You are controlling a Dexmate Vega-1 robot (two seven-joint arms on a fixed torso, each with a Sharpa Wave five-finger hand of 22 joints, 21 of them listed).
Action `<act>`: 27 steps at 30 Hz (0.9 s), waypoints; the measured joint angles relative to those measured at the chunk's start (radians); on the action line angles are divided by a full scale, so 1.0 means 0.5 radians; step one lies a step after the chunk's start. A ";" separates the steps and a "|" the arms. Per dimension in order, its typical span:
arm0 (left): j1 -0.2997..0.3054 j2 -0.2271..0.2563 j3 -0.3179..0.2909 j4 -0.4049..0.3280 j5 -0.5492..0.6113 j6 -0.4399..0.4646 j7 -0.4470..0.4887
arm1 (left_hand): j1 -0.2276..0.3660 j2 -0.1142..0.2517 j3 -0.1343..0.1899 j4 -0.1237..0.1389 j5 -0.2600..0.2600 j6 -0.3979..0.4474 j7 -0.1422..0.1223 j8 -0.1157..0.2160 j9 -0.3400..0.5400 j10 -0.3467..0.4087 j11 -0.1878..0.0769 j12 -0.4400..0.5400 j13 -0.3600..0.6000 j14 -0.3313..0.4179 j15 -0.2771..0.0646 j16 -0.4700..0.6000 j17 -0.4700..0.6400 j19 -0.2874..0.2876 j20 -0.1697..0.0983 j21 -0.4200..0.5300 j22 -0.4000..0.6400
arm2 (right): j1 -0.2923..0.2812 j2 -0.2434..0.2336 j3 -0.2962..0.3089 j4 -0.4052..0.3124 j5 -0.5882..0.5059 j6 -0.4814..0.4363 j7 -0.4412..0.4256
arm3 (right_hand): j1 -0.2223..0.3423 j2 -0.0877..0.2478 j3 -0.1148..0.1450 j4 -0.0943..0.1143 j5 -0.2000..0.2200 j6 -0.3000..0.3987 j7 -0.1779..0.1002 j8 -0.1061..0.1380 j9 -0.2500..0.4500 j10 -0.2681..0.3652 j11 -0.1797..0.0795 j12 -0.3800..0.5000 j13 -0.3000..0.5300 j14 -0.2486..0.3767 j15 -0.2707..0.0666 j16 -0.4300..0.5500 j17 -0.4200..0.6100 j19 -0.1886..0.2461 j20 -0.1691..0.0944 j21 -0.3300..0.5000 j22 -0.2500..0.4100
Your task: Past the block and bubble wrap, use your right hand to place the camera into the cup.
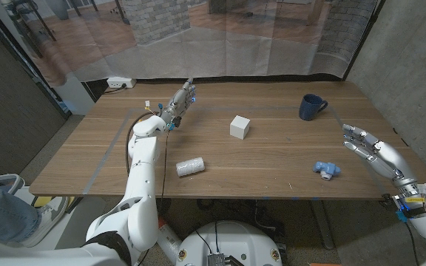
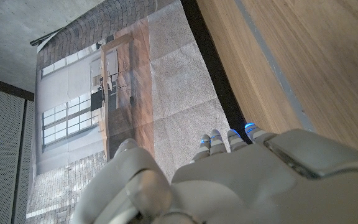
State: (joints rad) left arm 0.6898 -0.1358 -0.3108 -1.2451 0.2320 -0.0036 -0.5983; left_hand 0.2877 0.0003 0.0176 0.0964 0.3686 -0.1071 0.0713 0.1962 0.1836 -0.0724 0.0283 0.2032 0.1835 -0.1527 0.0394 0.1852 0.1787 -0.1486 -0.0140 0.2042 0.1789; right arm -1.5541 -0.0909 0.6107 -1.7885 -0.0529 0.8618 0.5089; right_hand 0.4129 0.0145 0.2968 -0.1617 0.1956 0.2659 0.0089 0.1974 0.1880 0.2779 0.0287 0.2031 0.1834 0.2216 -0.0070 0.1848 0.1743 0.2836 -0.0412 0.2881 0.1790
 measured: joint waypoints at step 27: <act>-0.020 0.017 -0.014 0.071 -0.014 -0.031 0.002 | 0.000 0.000 -0.017 0.000 0.000 0.000 0.000 0.000 0.000 0.000 0.000 0.000 0.000 0.000 0.000 0.000 0.000 -0.011 0.011 0.000 0.000 | -0.025 -0.036 0.091 -0.167 -0.594 0.099 -0.194 | 0.181 -0.113 -0.006 -0.005 0.033 -0.069 -0.038 -0.011 0.000 -0.069 0.017 0.005 0.000 -0.007 0.165 -0.008 0.000 0.045 0.297 -0.084 -0.005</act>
State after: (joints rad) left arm 0.6797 -0.1274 -0.3179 -1.2096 0.2248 -0.0191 -0.5972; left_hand 0.2877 0.0002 0.0092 0.0966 0.3686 -0.1071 0.0713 0.1962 0.1836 -0.0724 0.0283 0.2033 0.1835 -0.1527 0.0394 0.1852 0.1787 -0.1541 -0.0086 0.2042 0.1789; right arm -1.5666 -0.1089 0.6560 -1.8720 -0.3499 0.9113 0.4120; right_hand 0.5036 -0.0422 0.2939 -0.1644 0.2121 0.2315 -0.0102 0.1918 0.1881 0.2433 0.0374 0.2058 0.1834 0.2179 0.0753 0.1811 0.1743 0.3062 0.1073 0.2463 0.1767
